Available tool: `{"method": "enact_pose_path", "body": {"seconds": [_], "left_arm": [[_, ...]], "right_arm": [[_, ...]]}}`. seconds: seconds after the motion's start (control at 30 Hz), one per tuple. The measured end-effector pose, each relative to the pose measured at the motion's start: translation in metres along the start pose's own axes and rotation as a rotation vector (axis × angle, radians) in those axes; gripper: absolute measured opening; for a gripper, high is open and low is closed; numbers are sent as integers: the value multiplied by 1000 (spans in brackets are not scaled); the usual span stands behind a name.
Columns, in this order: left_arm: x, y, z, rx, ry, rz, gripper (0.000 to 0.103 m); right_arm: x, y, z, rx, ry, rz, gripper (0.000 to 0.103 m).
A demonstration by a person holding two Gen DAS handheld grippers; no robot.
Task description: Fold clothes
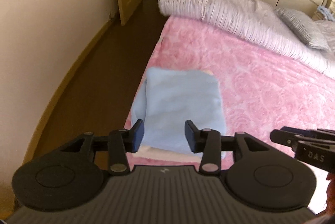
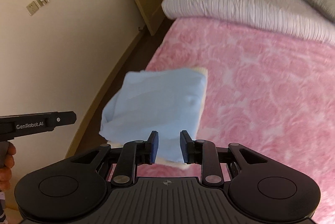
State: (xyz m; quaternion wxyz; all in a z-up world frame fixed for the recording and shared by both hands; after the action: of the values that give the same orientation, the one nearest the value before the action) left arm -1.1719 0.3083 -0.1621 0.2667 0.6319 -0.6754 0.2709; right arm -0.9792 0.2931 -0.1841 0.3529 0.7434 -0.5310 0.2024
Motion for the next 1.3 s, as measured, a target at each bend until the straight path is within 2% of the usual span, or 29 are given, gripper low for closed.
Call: {"method": "enact_pose_path", "body": {"seconds": [0.17,0.23,0.3,0.37,0.5,0.63,0.77,0.97,1.3], "left_arm": [[41,-7,-7,16,-67,-27,47],[55,-11,-8,32,-103,-62,51],[68,-16,-7,53,-139,-93,61],[78,-25,-5,89,-155,-86,62],[92,-44,5,170,-148,-94,62],[100,-69,12,193,-139,-117,62],[107,-93,16,202,-143,-172,62],[114,-115,23,296,-144,-163,62],[119,-163,36,254,-93,-245,62]], "right_arm": [[32,17,-13,95,-70,-35,30],[44,22,-16,126,-95,-70,31],[56,24,-19,170,-117,-90,32],[65,22,-19,196,-122,-104,32],[80,11,-19,239,-124,-119,33],[92,-7,-18,268,-131,-105,33],[101,-32,-16,267,-112,-107,34],[109,-65,-16,243,-69,-128,34],[116,-104,-12,262,9,-158,34]]}}
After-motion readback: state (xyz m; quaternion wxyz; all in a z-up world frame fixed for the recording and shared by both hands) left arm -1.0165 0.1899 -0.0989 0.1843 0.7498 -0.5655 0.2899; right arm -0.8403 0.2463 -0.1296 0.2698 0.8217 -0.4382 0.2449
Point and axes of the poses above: each gripper's, at about its wrist camera, not at the fingertips, and x roughly against the way its jaws point, y to its left, z to its underside, the point moved 7 cm from there along -x, roughly the way its jaws point, and after that the axes turned 9 degrees about -y, right-handed, at the moved point
